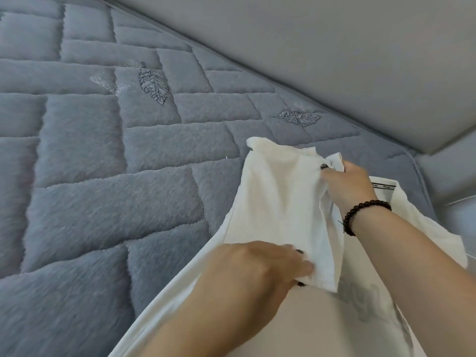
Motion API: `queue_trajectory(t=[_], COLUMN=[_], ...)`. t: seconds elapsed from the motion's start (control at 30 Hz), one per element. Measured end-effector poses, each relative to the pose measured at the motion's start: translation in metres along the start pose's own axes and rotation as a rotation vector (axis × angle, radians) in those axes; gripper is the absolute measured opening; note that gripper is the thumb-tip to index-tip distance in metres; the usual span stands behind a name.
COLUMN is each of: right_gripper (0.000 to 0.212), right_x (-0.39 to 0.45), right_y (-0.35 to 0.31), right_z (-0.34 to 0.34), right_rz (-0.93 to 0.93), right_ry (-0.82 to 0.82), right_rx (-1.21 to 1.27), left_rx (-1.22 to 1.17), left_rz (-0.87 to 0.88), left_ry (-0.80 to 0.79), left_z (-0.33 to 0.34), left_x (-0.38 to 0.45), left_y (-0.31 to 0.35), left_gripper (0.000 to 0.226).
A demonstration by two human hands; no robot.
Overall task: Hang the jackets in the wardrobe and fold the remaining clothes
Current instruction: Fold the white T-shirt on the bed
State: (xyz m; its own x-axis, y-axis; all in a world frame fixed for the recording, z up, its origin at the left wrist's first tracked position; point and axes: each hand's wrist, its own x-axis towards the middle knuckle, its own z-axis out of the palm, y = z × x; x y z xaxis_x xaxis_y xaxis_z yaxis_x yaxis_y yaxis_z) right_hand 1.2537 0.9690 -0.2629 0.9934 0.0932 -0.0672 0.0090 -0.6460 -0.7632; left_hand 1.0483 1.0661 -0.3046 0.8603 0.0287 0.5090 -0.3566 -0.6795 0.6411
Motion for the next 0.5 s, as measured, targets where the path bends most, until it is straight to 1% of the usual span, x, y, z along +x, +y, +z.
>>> queue_trajectory(t=[0.07, 0.13, 0.17, 0.2, 0.23, 0.27, 0.33, 0.37, 0.4, 0.47, 0.5], right_gripper=[0.017, 0.008, 0.013, 0.029, 0.043, 0.052, 0.058, 0.059, 0.058, 0.06, 0.062], right_x=[0.0, 0.001, 0.0, -0.004, -0.011, -0.022, -0.046, -0.057, -0.067, -0.081, -0.085], right_y=[0.02, 0.038, 0.044, 0.049, 0.051, 0.051, 0.054, 0.058, 0.062, 0.073, 0.079], right_z=[-0.007, -0.01, -0.011, -0.013, -0.015, -0.018, -0.02, -0.019, -0.017, -0.015, -0.015], right_rz=[0.077, 0.144, 0.155, 0.129, 0.053, -0.094, -0.428, -0.542, -0.598, -0.573, -0.551], right_ry=[0.014, 0.021, 0.037, 0.066, 0.091, 0.106, 0.05, -0.024, -0.126, -0.307, -0.344], right_rx=[0.009, 0.008, -0.011, -0.031, -0.063, -0.122, -0.337, -0.427, -0.483, -0.533, -0.568], left_rx=[-0.004, -0.007, -0.01, -0.01, -0.013, -0.015, -0.002, 0.008, 0.018, 0.02, 0.013], left_rz=[-0.014, -0.043, -0.068, -0.096, -0.119, -0.135, -0.15, -0.158, -0.169, -0.179, -0.175], left_ry=[-0.121, -0.214, -0.251, -0.275, -0.289, -0.299, -0.301, -0.292, -0.285, -0.272, -0.257], left_z=[0.003, 0.002, 0.002, 0.002, 0.004, 0.006, 0.011, 0.012, 0.013, 0.012, 0.012], left_x=[-0.002, -0.003, -0.003, -0.004, -0.004, -0.006, -0.007, -0.007, -0.007, -0.007, -0.007], left_y=[0.001, -0.001, -0.002, -0.003, -0.004, -0.005, -0.007, -0.008, -0.009, -0.011, -0.011], left_gripper=[0.017, 0.016, 0.016, 0.022, 0.035, 0.047, 0.06, 0.06, 0.056, 0.047, 0.045])
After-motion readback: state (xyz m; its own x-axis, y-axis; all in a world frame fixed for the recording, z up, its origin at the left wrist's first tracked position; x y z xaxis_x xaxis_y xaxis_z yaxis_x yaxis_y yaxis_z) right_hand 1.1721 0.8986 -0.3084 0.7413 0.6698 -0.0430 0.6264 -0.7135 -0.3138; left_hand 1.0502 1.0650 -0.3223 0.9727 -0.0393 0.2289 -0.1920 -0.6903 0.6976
